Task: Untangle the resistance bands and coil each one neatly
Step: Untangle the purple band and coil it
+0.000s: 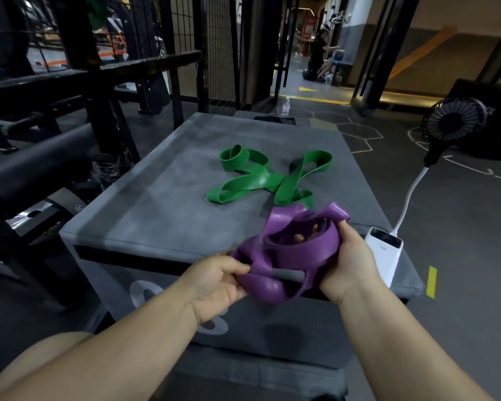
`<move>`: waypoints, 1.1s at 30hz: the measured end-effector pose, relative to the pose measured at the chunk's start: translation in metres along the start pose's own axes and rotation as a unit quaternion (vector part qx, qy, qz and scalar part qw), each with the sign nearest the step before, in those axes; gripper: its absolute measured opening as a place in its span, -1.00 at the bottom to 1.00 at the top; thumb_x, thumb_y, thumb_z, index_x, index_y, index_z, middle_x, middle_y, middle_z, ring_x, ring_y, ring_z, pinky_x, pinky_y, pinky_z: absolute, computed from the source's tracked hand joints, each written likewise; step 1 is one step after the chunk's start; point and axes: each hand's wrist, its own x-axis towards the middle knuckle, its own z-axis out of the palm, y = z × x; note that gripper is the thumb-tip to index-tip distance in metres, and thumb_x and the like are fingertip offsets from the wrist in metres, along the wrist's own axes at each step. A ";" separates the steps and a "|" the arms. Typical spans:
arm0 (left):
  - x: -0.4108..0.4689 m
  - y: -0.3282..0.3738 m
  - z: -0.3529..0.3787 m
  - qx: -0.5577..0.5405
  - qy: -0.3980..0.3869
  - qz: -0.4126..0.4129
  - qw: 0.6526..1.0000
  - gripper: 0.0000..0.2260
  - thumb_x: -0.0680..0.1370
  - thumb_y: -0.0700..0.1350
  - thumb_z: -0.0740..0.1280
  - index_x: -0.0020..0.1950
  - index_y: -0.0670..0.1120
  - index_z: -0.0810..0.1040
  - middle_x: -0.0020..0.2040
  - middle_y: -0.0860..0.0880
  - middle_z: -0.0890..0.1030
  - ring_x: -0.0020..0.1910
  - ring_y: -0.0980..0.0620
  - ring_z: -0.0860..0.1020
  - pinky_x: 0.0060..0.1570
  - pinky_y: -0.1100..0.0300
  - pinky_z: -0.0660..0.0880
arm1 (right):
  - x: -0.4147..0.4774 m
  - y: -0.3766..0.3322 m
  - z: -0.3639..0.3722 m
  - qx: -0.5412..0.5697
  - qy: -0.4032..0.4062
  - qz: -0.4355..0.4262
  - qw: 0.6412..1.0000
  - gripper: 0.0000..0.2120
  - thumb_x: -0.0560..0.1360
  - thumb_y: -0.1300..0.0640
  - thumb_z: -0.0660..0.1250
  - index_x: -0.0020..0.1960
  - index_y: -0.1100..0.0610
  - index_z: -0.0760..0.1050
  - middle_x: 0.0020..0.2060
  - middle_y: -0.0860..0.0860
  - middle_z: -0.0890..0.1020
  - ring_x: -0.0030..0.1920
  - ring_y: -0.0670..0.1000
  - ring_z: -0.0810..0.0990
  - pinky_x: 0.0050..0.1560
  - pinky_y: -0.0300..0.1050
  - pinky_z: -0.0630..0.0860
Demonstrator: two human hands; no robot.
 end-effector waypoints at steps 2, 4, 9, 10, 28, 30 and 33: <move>-0.002 0.004 0.002 -0.044 -0.010 -0.002 0.999 -0.70 0.29 -0.42 0.15 -0.06 -0.30 0.55 -0.20 -0.22 0.66 -0.28 -0.08 0.66 -0.20 0.09 0.63 | 0.001 -0.006 -0.004 0.006 0.004 -0.017 1.000 -0.75 0.58 -0.08 0.23 -0.06 0.05 0.58 -0.28 0.02 0.70 -0.35 0.05 0.67 -0.21 -0.05 0.55; -0.004 0.005 0.002 -0.052 -0.014 -0.009 0.998 -0.70 0.31 -0.40 0.14 -0.06 -0.31 0.56 -0.19 -0.22 0.66 -0.28 -0.08 0.65 -0.24 0.09 0.64 | 0.001 -0.005 -0.005 0.003 0.007 -0.016 1.000 -0.75 0.58 -0.07 0.22 -0.04 0.06 0.58 -0.27 0.03 0.69 -0.28 0.07 0.66 -0.19 -0.03 0.55; -0.009 0.009 0.001 -0.057 -0.035 -0.049 0.997 -0.79 0.34 -0.28 0.20 -0.26 -0.22 0.64 -0.20 -0.17 0.64 -0.25 -0.05 0.59 -0.18 0.03 0.58 | -0.001 -0.003 -0.002 0.016 0.026 -0.001 1.000 -0.76 0.57 -0.02 0.22 -0.14 0.09 0.54 -0.34 0.05 0.64 -0.25 0.09 0.60 -0.05 0.07 0.55; -0.009 0.011 0.000 -0.069 -0.040 -0.043 0.996 -0.79 0.35 -0.28 0.20 -0.22 -0.22 0.64 -0.21 -0.17 0.64 -0.26 -0.04 0.60 -0.21 0.04 0.59 | 0.000 -0.005 -0.003 0.027 0.031 -0.002 0.999 -0.77 0.57 -0.01 0.22 -0.16 0.09 0.52 -0.36 0.04 0.63 -0.30 0.08 0.59 -0.04 0.04 0.55; -0.002 0.020 -0.003 -0.081 0.069 -0.040 0.994 -0.74 0.31 0.00 0.47 -0.24 -0.11 0.46 -0.46 0.01 0.43 -0.42 0.05 0.52 -0.12 0.04 0.51 | -0.003 -0.010 0.000 0.092 0.044 -0.030 0.994 -0.80 0.61 0.05 0.20 -0.14 0.10 0.49 -0.51 0.00 0.58 -0.56 -0.04 0.56 -0.50 -0.20 0.52; 0.003 0.019 -0.007 -0.057 0.111 -0.050 0.991 -0.77 0.45 0.02 0.39 -0.23 -0.11 0.48 -0.38 -0.02 0.49 -0.36 0.01 0.57 -0.15 0.05 0.51 | -0.004 -0.010 0.002 0.097 0.038 -0.043 0.994 -0.79 0.60 0.07 0.22 -0.19 0.10 0.48 -0.50 -0.02 0.56 -0.53 -0.08 0.55 -0.45 -0.23 0.55; 0.007 0.022 -0.014 -0.041 0.152 -0.015 0.987 -0.91 0.53 -0.17 0.34 -0.13 -0.18 0.56 -0.18 -0.10 0.59 -0.17 -0.01 0.54 -0.15 0.11 0.49 | -0.003 -0.014 -0.001 0.094 0.017 -0.051 0.994 -0.81 0.55 0.05 0.29 -0.22 0.07 0.51 -0.35 -0.03 0.55 -0.26 -0.07 0.54 0.10 -0.14 0.56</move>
